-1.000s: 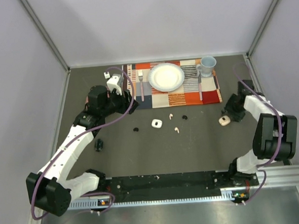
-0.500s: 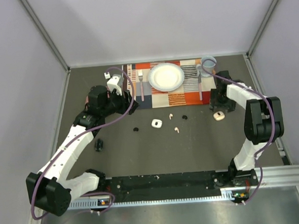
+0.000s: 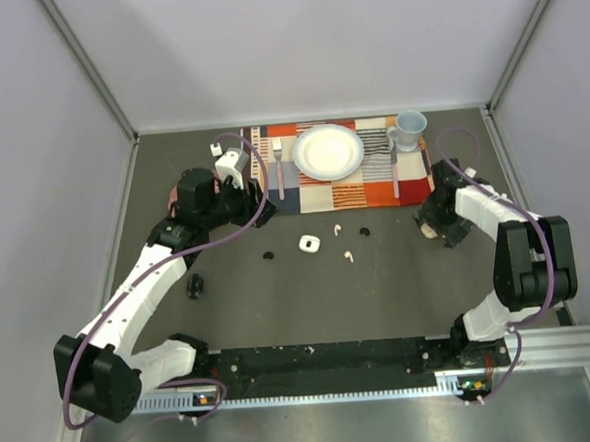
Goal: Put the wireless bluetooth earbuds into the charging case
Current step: Pick up the charging case from the corner of the board.
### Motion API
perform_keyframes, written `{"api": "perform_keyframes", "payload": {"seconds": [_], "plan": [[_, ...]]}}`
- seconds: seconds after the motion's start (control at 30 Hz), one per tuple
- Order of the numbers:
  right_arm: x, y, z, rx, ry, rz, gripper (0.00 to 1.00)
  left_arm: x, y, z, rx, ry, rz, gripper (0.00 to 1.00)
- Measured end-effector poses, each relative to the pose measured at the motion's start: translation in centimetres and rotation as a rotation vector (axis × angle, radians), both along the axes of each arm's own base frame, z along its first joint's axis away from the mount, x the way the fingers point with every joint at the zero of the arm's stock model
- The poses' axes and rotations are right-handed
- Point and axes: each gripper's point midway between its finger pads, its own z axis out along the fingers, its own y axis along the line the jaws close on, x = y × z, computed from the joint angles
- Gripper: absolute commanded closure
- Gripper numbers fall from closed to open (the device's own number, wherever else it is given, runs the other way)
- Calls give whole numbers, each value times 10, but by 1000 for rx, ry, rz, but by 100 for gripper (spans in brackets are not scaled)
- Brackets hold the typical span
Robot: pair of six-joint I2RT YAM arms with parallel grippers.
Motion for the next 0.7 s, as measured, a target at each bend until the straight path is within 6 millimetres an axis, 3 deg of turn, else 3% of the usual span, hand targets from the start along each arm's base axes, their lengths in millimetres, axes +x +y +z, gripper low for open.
{"api": "perform_keyframes", "payload": {"seconds": [0.07,0.17,0.43,0.7], "plan": [[-18,-1,-14,5,50,-54,21,0,0,0,0,-1,0,43],[-26,-3,-19,1,69,-98,22,0,0,0,0,-1,0,43],[-12,-11,-14,-33,10,-125,24,-1,-1,1,-11,9,-2,43],[15,-10,-8,-78,-11,95,23,-5,-1,-1,-20,18,1,43]]}}
